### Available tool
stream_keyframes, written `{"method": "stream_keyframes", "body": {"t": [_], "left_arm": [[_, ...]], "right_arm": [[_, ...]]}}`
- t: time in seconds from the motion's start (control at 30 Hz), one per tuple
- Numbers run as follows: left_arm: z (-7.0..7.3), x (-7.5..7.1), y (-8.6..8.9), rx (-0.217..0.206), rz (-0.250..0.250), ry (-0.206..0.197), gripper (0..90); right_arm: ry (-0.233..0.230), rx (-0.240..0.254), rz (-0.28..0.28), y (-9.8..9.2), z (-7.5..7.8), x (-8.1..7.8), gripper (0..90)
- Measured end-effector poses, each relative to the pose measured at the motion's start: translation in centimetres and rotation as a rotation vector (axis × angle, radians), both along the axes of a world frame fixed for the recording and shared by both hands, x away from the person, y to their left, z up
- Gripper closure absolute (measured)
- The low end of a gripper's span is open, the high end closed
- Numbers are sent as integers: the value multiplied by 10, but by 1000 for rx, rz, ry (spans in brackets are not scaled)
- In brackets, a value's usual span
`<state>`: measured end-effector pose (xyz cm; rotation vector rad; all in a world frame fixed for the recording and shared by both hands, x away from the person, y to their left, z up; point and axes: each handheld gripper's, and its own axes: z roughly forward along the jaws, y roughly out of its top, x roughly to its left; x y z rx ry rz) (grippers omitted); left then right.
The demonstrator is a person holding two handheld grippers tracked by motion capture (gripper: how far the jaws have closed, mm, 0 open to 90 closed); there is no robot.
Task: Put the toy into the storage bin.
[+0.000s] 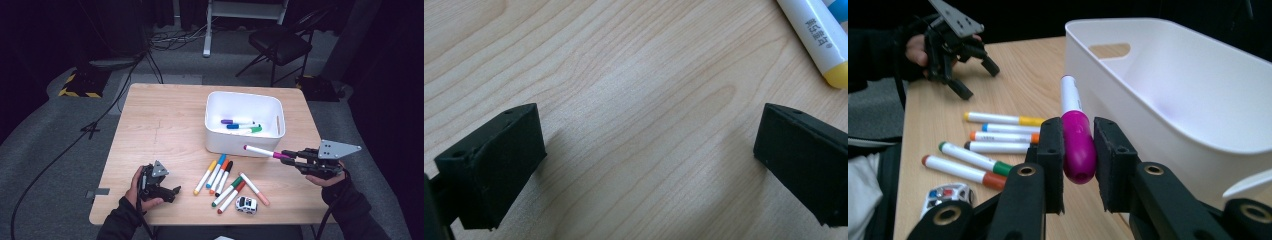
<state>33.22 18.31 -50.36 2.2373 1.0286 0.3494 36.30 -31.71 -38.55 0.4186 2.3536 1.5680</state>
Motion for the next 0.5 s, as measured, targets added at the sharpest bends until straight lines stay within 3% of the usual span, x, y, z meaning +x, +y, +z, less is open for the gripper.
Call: {"method": "stream_keyframes", "body": {"t": [0.23,0.37,0.5], "left_arm": [[0,0,0,0,0,0,2],[0,0,0,0,-1,0,2],[0,0,0,0,-1,0,2]], "right_arm": [[-26,29,6,-3,26,5,753],[-59,14,-16,-2,41,14,753],[-60,9,-35,1,51,27,753]]}}
